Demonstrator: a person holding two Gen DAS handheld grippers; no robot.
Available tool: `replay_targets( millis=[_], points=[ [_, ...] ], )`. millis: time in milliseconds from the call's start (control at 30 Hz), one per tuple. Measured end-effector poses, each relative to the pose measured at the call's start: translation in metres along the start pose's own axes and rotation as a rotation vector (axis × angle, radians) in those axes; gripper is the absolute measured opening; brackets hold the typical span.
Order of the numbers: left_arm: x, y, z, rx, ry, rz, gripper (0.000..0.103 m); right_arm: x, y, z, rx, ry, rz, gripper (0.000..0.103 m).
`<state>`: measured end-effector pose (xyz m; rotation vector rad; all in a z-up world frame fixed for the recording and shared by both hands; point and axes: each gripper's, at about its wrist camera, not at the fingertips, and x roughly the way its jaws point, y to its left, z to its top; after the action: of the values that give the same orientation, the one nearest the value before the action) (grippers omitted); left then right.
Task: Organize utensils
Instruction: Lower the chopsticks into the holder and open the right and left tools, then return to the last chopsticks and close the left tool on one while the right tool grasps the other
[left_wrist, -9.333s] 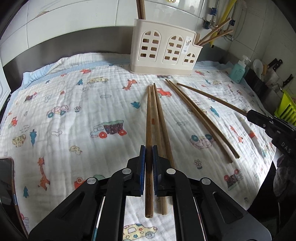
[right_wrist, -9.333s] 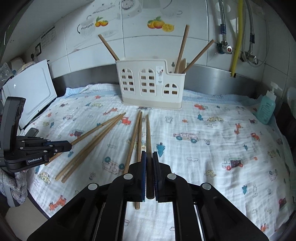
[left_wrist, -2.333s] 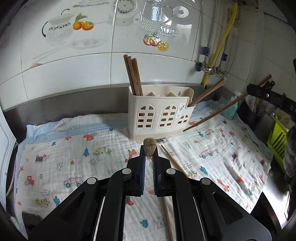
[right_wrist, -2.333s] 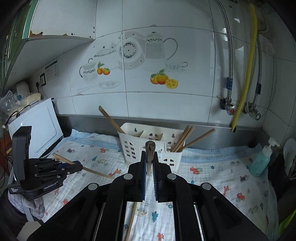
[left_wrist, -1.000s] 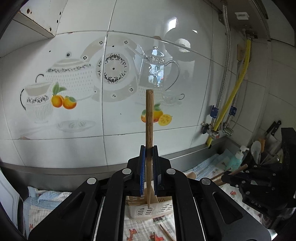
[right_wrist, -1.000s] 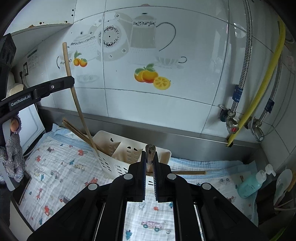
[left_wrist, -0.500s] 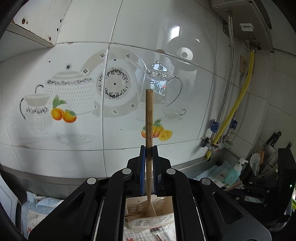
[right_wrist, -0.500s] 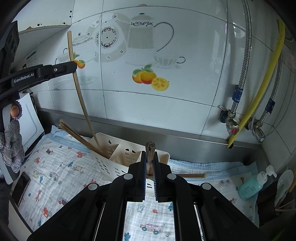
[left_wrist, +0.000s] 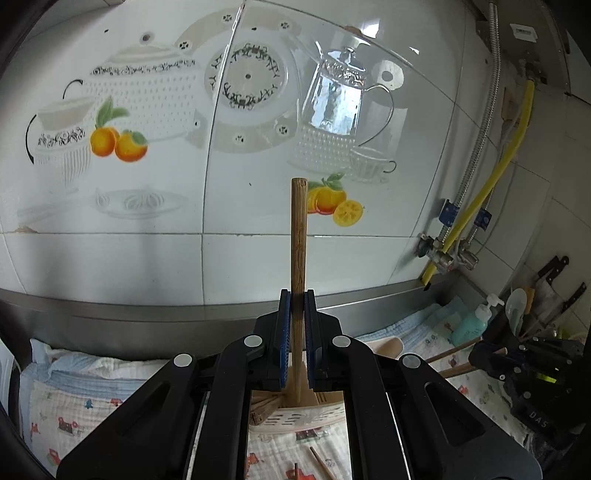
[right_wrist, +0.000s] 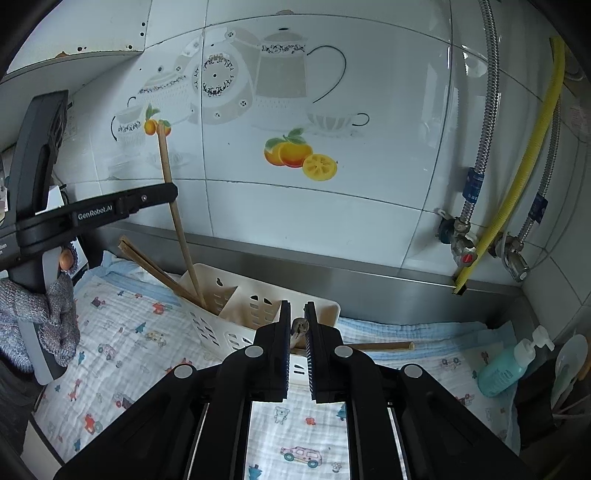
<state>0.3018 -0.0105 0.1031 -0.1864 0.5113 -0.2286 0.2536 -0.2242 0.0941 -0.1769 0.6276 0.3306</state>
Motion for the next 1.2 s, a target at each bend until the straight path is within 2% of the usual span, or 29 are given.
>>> replay_targets(
  millis=[67,167,333,467,533,600,700,900,1200],
  points=[
    [0.003,0.000,-0.004,0.005,0.015,0.000,0.006,-0.005,0.001,0.000,-0.003,-0.012,0.001,0.010],
    [0.003,0.001,-0.008,0.000,0.023,-0.005,0.008,-0.016,0.004,0.000,-0.012,-0.043,-0.022,0.020],
    [-0.012,-0.004,-0.007,0.007,0.005,-0.026,0.009,-0.044,0.008,-0.009,-0.014,-0.104,-0.035,0.020],
    [-0.031,-0.008,-0.010,0.021,-0.014,-0.034,0.009,-0.065,0.016,-0.028,0.002,-0.130,-0.007,0.021],
    [-0.042,-0.009,-0.016,0.025,-0.014,-0.039,0.012,-0.072,0.023,-0.042,0.002,-0.134,0.001,0.021],
    [-0.052,-0.010,-0.025,0.034,-0.022,-0.034,0.026,-0.077,0.031,-0.058,0.002,-0.133,0.016,0.022],
    [-0.068,-0.010,-0.043,0.049,-0.023,-0.022,0.028,-0.077,0.043,-0.086,-0.001,-0.112,0.024,0.024],
    [-0.092,0.005,-0.088,0.015,0.000,-0.018,0.036,-0.058,0.062,-0.146,0.045,-0.017,0.056,0.024],
    [-0.106,0.026,-0.159,-0.022,0.077,0.031,0.037,-0.027,0.081,-0.211,0.142,0.085,0.103,0.024]
  ],
)
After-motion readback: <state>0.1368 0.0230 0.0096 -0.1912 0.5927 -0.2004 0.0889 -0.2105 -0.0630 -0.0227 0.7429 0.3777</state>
